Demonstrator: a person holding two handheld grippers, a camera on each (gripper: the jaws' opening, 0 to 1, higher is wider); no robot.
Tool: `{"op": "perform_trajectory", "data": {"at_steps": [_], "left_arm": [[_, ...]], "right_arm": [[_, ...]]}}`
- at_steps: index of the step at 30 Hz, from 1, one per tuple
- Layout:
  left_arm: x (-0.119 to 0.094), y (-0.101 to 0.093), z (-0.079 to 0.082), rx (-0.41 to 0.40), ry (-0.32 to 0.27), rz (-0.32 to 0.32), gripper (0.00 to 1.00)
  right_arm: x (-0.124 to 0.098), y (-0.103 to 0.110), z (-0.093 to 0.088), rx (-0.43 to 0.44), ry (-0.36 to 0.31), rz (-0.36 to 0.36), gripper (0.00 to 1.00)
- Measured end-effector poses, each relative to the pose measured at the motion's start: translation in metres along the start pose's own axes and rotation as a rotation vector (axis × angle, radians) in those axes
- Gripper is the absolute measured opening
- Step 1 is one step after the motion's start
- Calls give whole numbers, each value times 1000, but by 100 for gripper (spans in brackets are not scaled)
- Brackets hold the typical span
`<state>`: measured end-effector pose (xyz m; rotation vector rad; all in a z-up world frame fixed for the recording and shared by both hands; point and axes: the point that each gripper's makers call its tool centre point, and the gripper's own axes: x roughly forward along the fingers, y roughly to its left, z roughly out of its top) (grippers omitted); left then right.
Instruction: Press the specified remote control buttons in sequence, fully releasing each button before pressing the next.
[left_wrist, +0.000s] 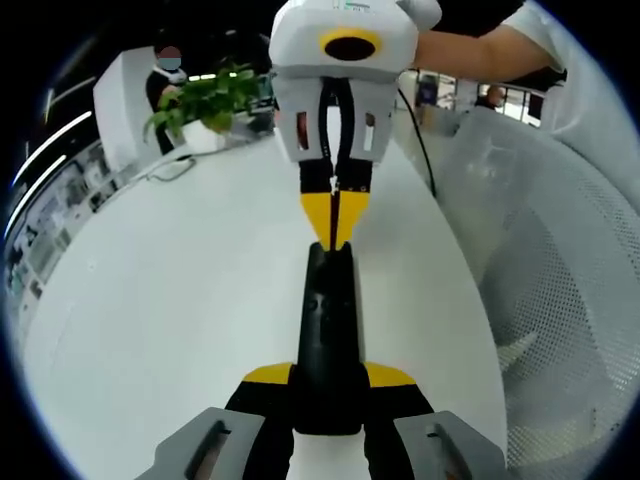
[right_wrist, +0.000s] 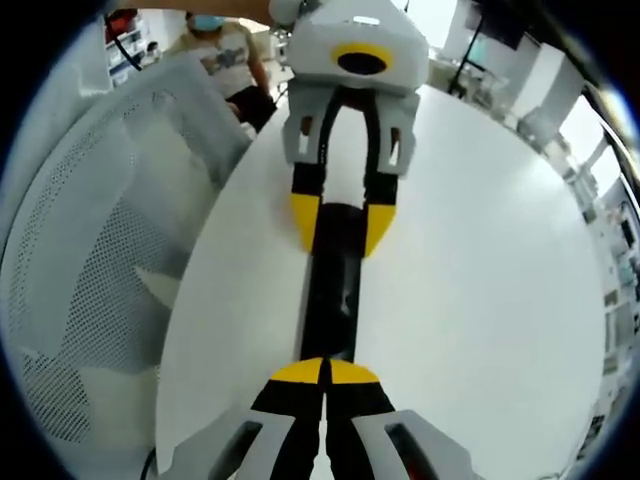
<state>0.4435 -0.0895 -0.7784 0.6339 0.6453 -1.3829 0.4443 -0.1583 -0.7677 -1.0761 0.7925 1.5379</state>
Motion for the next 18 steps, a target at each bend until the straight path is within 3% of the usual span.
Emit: {"op": "perform_trajectory", "data": {"at_steps": [18], "left_arm": [[0, 1, -1, -5, -9, -1, 24]], "right_arm": [[5, 1, 0, -10, 4, 10, 0]]}}
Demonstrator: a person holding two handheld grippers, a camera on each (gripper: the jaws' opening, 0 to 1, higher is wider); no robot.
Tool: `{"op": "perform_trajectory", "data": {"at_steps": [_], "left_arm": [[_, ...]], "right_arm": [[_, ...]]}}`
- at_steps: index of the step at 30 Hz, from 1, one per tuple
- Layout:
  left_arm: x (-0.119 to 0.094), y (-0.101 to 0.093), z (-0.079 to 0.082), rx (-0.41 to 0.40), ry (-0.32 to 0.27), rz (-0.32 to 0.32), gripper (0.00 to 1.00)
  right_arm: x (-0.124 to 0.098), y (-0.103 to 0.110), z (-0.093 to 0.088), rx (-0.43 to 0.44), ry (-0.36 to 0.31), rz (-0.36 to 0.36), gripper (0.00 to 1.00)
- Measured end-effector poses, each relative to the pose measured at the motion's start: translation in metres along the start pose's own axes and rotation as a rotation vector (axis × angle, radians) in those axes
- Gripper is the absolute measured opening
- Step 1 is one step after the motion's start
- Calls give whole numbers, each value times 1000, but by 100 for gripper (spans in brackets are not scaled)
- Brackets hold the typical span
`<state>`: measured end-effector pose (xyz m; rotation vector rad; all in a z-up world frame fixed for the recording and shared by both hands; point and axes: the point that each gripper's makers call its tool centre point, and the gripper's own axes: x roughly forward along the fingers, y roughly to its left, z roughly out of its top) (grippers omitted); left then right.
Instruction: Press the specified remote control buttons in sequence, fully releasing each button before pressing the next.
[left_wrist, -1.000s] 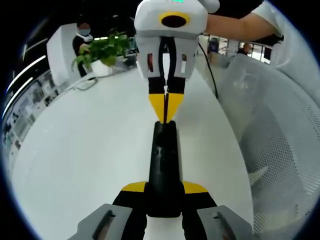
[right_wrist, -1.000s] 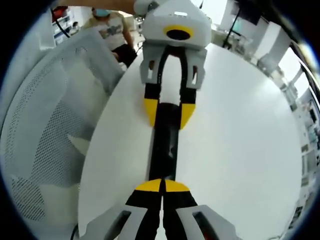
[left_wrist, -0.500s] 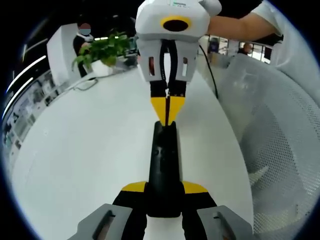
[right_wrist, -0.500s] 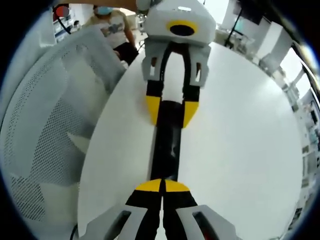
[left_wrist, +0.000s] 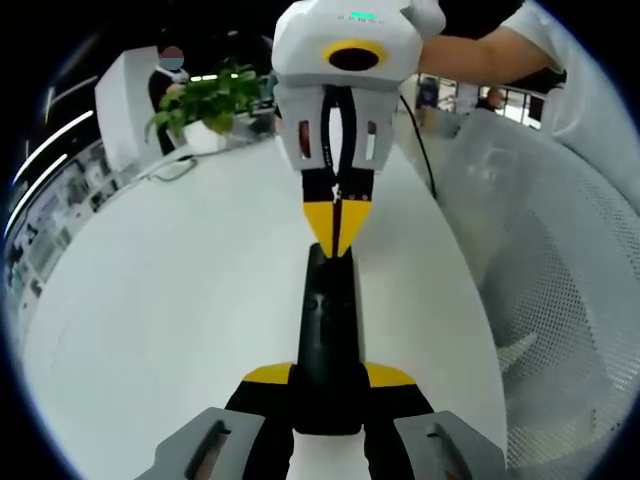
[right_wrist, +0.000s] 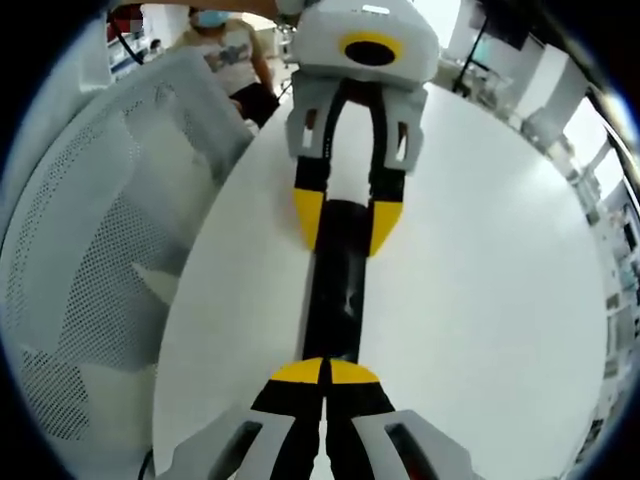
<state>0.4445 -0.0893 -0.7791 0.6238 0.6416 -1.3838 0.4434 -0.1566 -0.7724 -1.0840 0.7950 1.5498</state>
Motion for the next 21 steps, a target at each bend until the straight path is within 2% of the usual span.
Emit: {"op": "perform_trajectory", "data": {"at_steps": [10, 16, 21], "left_arm": [[0, 0, 0, -2, 0, -1, 24], [0, 0, 0, -3, 0, 0, 24], [-1, 0, 0, -3, 0, 1, 24]], "right_arm": [[1, -1, -1, 33, -3, 9, 0], [2, -2, -1, 38, 27, 14, 0], [1, -1, -1, 52, 12, 2, 0]]}}
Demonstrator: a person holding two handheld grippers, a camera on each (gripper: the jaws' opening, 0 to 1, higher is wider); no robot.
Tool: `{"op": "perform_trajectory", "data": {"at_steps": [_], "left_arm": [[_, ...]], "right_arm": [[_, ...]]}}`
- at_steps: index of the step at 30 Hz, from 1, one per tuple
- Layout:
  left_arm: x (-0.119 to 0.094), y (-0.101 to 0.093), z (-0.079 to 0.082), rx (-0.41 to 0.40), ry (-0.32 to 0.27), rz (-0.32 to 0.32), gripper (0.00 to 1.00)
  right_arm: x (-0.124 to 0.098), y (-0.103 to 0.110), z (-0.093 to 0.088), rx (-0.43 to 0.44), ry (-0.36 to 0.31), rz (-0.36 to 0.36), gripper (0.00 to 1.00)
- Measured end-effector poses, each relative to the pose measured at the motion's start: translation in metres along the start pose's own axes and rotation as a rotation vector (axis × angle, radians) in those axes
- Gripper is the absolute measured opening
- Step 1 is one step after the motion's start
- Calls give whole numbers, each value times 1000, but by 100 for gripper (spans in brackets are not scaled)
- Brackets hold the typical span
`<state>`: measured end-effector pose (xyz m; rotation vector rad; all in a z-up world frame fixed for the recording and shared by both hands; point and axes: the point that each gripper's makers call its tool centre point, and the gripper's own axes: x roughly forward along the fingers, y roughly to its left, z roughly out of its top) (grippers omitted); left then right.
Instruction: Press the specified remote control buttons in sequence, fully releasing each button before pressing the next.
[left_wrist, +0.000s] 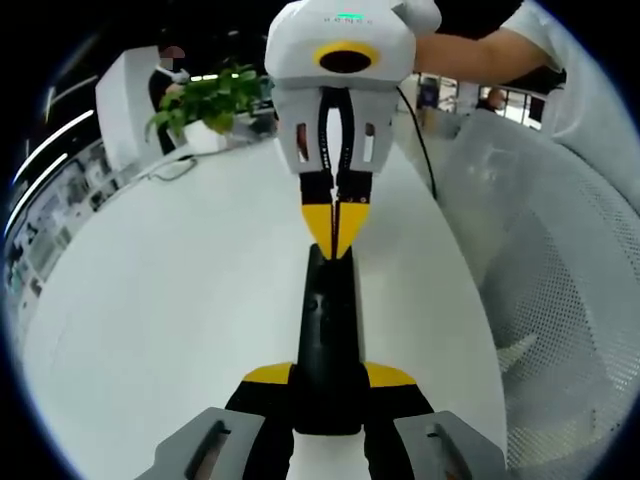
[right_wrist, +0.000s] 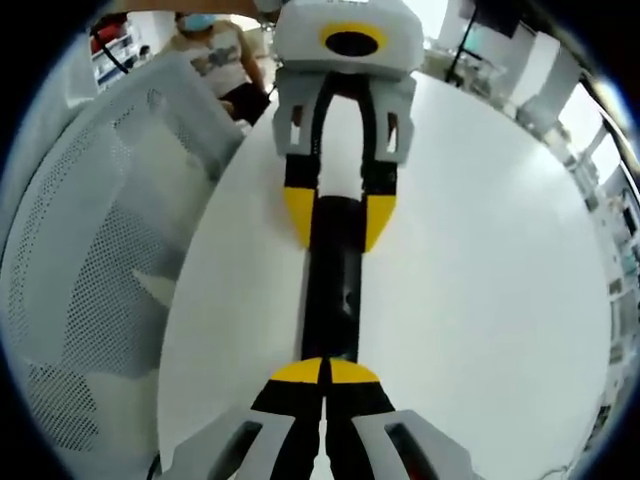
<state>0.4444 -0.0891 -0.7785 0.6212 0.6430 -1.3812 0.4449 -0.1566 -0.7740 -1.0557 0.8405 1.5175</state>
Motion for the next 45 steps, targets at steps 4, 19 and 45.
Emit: {"op": "perform_trajectory", "data": {"at_steps": [4, 19, 45], "left_arm": [[0, 0, 0, 0, 2, -1, 24], [1, 0, 0, 2, 8, -5, 24], [1, 0, 1, 6, 14, 0, 24]], "right_arm": [[0, 0, 0, 7, -7, -3, 0], [0, 1, 1, -1, -2, -18, 0], [-6, 0, 2, -25, -19, -48, 0]]}}
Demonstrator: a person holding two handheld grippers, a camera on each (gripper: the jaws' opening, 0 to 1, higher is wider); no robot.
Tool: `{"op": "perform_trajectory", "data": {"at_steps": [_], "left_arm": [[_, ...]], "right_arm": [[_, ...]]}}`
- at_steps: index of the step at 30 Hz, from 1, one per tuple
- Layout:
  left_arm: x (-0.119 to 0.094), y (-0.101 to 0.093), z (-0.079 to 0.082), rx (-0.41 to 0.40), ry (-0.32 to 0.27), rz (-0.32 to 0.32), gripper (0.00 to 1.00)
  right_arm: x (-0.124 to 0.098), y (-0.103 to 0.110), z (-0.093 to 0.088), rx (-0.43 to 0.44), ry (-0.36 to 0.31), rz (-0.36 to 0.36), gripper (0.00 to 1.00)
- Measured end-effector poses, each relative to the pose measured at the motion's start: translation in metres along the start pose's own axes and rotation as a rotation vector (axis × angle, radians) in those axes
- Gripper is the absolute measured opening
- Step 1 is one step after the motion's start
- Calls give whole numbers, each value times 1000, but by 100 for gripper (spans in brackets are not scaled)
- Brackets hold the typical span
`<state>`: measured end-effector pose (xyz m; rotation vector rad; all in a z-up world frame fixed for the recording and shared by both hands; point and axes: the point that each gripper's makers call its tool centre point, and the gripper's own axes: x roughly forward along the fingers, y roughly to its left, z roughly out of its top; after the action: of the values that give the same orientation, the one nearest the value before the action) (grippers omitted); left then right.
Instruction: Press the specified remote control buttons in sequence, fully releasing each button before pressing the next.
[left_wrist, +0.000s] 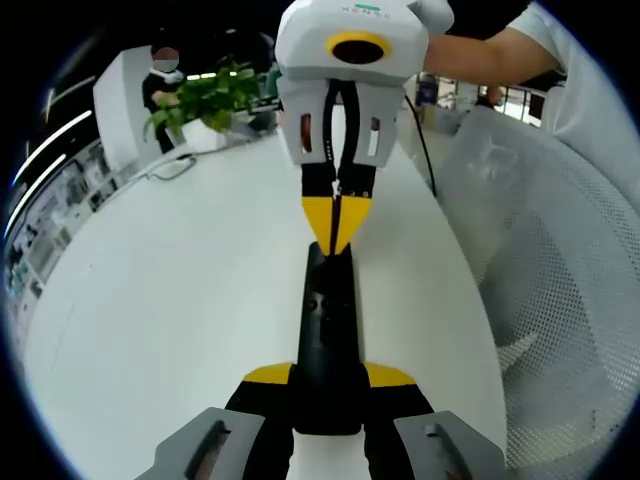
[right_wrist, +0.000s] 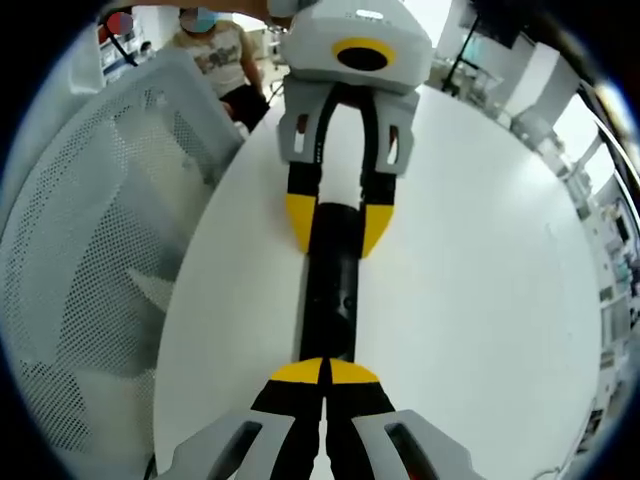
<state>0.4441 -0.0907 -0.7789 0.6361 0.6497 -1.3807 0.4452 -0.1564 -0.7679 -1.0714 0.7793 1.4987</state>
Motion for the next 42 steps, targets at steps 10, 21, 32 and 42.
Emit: {"op": "perform_trajectory", "data": {"at_steps": [10, 21, 32, 42], "left_arm": [[0, 0, -1, -2, 0, -1, 24], [0, 0, -1, -1, 2, 1, 24], [0, 1, -1, -3, 0, 0, 24], [0, 1, -1, -4, -2, 0, 24]], "right_arm": [[-9, -3, 7, -6, -19, -23, 0], [-15, -8, 16, -19, -35, -41, 0], [-11, -8, 16, -18, -38, -35, 0], [-6, -7, 17, -17, -40, -25, 0]]}}
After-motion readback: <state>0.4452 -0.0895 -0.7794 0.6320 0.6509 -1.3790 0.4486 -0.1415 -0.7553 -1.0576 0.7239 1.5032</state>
